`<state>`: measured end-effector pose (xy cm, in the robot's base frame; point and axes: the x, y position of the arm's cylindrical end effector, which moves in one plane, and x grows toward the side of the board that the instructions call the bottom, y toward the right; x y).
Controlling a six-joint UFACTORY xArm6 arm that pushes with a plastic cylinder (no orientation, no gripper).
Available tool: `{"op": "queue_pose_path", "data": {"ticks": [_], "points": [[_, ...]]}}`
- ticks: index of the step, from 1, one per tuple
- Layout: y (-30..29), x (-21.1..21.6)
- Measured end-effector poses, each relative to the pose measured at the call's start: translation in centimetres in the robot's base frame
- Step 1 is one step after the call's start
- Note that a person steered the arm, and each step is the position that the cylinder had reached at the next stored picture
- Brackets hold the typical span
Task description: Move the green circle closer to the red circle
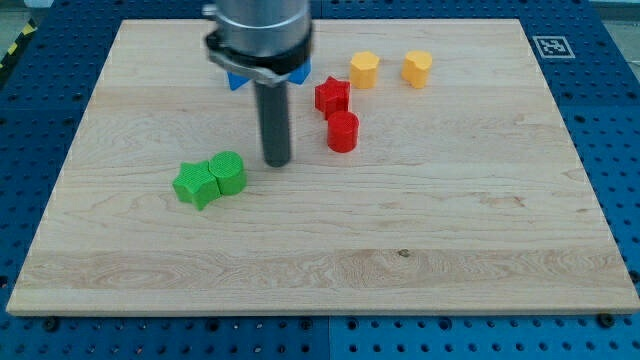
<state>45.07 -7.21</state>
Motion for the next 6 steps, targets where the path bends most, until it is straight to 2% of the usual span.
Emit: {"op": "queue_pose_path", "data": {"ticks": [1, 2, 3, 6], "points": [[-4.1, -0.6], [-6.6, 0.6], [-6.5, 3.3], [-4.7, 6.6]]}}
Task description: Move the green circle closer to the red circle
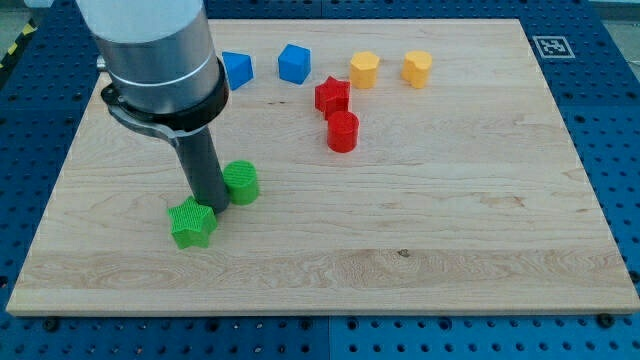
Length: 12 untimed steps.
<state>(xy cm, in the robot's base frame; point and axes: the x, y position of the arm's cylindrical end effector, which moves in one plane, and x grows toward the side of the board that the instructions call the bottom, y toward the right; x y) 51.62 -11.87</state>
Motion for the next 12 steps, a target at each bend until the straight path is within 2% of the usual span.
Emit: {"op": "queue_pose_path", "data": {"ticks": [2, 3, 8, 12], "points": [[-1.5, -0.1], [-1.5, -1.7], [10.2, -1.9], [11.7, -1.9]]}}
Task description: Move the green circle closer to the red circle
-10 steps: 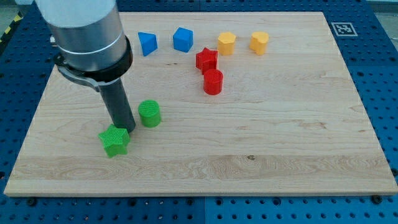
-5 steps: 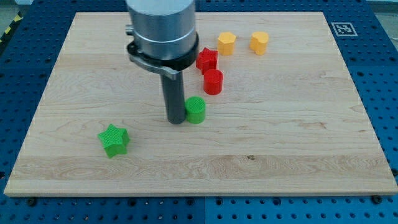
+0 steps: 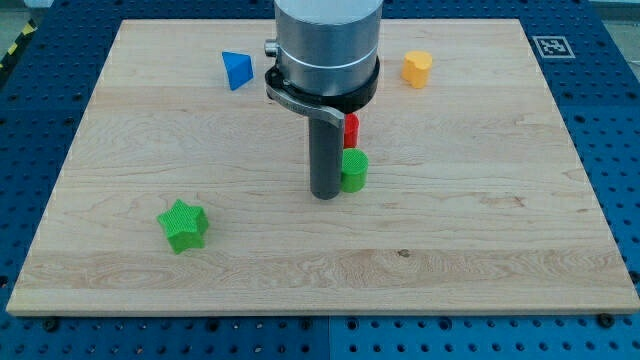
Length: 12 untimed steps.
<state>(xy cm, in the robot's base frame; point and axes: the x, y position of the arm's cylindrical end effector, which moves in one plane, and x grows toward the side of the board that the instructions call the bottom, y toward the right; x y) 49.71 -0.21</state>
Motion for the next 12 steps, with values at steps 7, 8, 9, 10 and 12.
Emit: {"op": "queue_pose_path", "data": {"ticks": [7, 8, 9, 10, 12], "points": [[6.6, -0.3], [6.3, -0.3], [5.0, -0.3], [3.5, -0.6], [4.6, 1.9]]}}
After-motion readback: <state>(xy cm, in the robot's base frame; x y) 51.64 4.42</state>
